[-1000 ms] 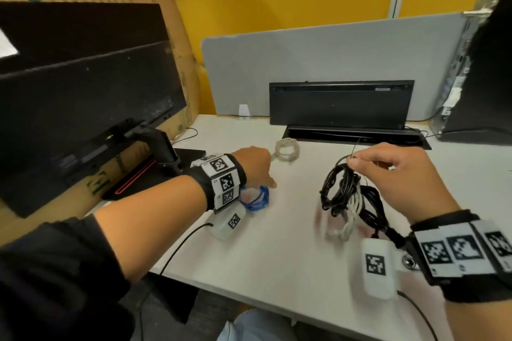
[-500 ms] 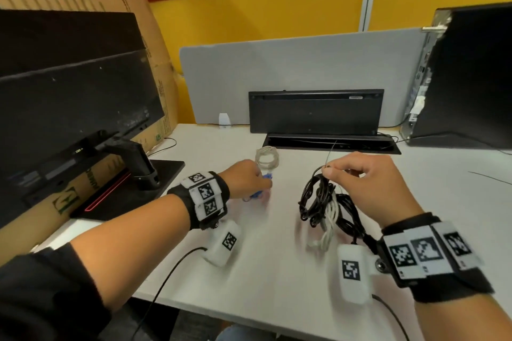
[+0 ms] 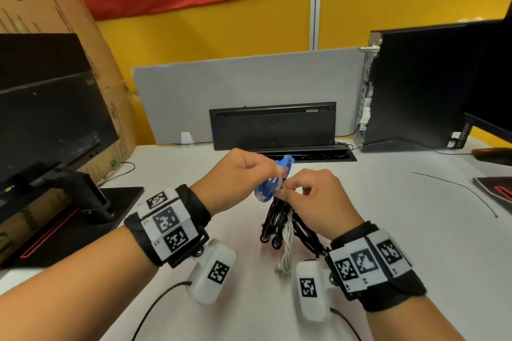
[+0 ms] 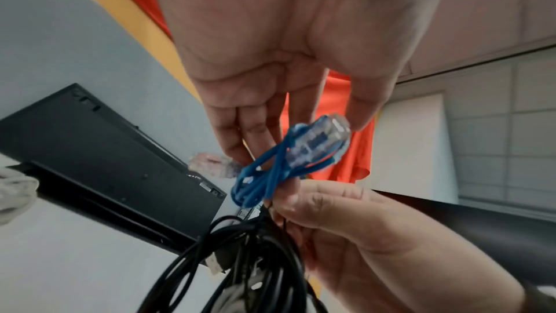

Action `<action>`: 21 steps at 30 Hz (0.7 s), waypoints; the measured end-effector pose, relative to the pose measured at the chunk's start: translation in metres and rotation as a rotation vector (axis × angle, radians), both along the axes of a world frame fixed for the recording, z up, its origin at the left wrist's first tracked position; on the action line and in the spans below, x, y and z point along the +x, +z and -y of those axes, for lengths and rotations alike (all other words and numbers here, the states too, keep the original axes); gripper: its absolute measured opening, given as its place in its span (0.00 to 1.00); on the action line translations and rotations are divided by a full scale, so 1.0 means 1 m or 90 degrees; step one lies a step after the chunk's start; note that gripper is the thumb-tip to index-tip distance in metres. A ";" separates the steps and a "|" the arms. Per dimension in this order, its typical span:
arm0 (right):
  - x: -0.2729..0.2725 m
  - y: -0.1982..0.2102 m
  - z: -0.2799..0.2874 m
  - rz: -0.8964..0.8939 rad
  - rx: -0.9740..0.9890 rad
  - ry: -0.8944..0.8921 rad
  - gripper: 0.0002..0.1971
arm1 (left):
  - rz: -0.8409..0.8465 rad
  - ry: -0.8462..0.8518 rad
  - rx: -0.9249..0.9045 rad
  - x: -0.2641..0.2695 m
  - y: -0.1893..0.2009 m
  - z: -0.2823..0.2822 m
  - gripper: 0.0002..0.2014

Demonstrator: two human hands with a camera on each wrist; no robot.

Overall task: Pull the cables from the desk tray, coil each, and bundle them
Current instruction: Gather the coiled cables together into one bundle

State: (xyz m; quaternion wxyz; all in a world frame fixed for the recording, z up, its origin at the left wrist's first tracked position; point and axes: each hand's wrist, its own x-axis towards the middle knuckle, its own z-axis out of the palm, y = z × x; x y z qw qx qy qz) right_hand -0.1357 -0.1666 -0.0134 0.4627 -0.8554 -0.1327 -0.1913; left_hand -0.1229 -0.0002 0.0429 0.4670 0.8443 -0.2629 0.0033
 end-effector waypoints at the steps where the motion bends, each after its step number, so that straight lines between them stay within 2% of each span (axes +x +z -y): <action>1: -0.001 0.000 -0.001 0.000 -0.006 -0.003 0.06 | -0.004 -0.006 0.016 -0.003 0.002 0.001 0.21; 5: -0.002 0.001 -0.001 -0.002 -0.020 -0.005 0.14 | -0.008 -0.005 0.088 -0.004 0.000 0.003 0.20; 8: -0.002 0.002 0.001 -0.013 -0.045 -0.014 0.08 | -0.025 -0.006 0.095 -0.002 -0.002 0.001 0.19; 11: -0.003 0.003 0.004 -0.016 -0.060 -0.010 0.11 | 0.011 -0.001 0.127 0.002 -0.006 0.000 0.16; 17: -0.002 0.005 0.005 -0.038 -0.078 0.000 0.07 | 0.057 0.038 0.088 0.004 -0.009 0.004 0.06; 21: -0.001 0.007 0.005 -0.034 -0.082 0.015 0.07 | 0.094 0.065 0.096 0.004 -0.010 0.005 0.06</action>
